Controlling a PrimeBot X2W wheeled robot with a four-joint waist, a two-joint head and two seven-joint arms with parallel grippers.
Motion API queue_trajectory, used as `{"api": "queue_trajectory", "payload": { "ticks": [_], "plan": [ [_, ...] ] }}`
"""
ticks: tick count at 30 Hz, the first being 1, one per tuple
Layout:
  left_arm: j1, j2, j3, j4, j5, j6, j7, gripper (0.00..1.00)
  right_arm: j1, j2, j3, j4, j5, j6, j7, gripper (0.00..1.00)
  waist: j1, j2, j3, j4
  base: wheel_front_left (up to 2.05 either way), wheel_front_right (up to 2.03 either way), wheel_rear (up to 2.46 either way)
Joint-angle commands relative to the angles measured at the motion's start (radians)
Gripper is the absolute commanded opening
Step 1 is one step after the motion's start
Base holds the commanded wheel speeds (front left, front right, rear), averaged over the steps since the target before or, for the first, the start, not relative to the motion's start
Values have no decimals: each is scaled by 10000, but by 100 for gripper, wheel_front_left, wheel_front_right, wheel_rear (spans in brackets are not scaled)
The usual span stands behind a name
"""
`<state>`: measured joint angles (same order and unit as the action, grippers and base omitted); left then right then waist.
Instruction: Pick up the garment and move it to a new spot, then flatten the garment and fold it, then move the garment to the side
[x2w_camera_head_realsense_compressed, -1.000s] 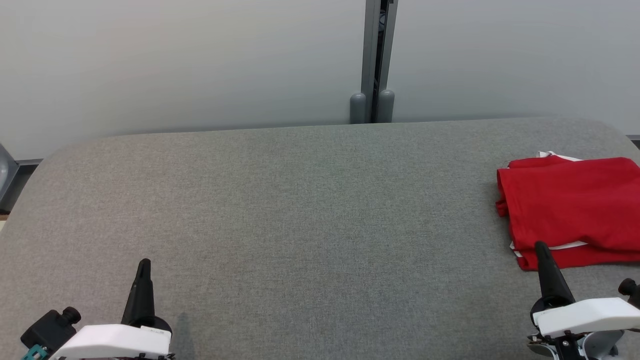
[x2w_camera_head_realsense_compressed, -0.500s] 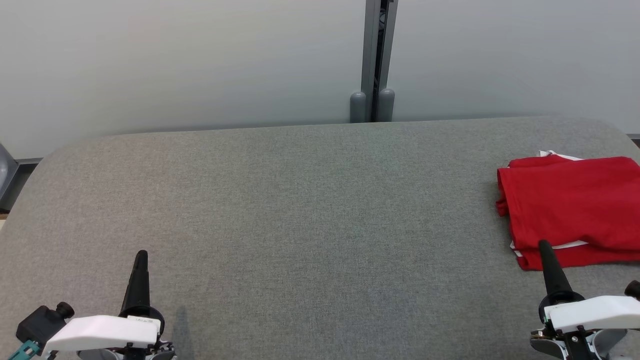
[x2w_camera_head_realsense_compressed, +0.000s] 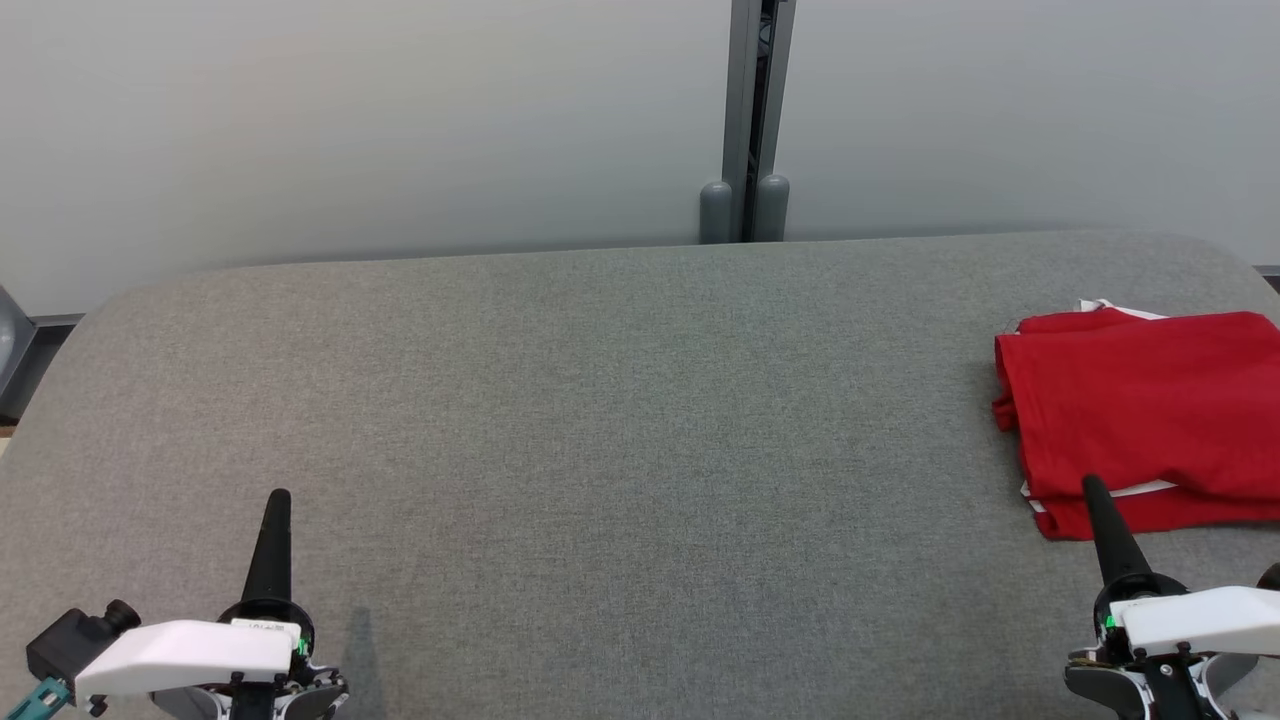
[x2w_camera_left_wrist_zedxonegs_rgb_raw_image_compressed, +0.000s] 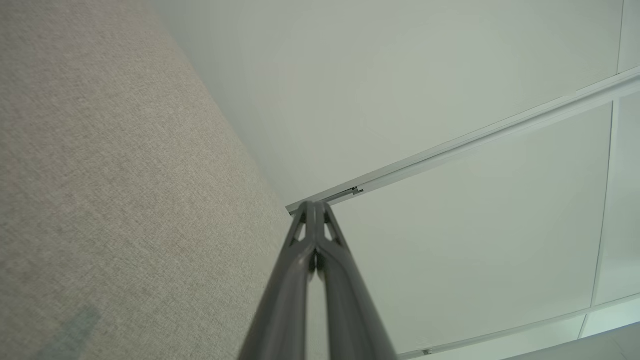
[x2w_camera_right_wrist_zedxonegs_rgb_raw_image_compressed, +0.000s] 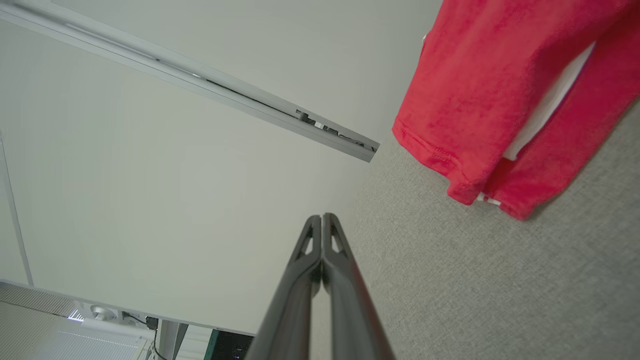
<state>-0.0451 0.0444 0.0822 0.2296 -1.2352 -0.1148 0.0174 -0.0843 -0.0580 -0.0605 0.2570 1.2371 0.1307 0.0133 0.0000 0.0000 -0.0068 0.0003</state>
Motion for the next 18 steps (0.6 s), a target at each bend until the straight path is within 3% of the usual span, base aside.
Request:
{"api": "queue_trajectory", "payload": {
  "ticks": [1, 18],
  "plan": [
    [-233, 61, 64, -50, -231, -69, 48, 0, -207, -26, -76, -115, 256, 1, 85, 0, 0, 0, 3, 0, 0, 0, 0],
    [-436, 72, 178, 33, -1678, -112, 437, 0, -239, 15, -271, -123, 1679, 1, 489, 0, 0, 0, 37, -1, 0, 0, 0]
  ]
}}
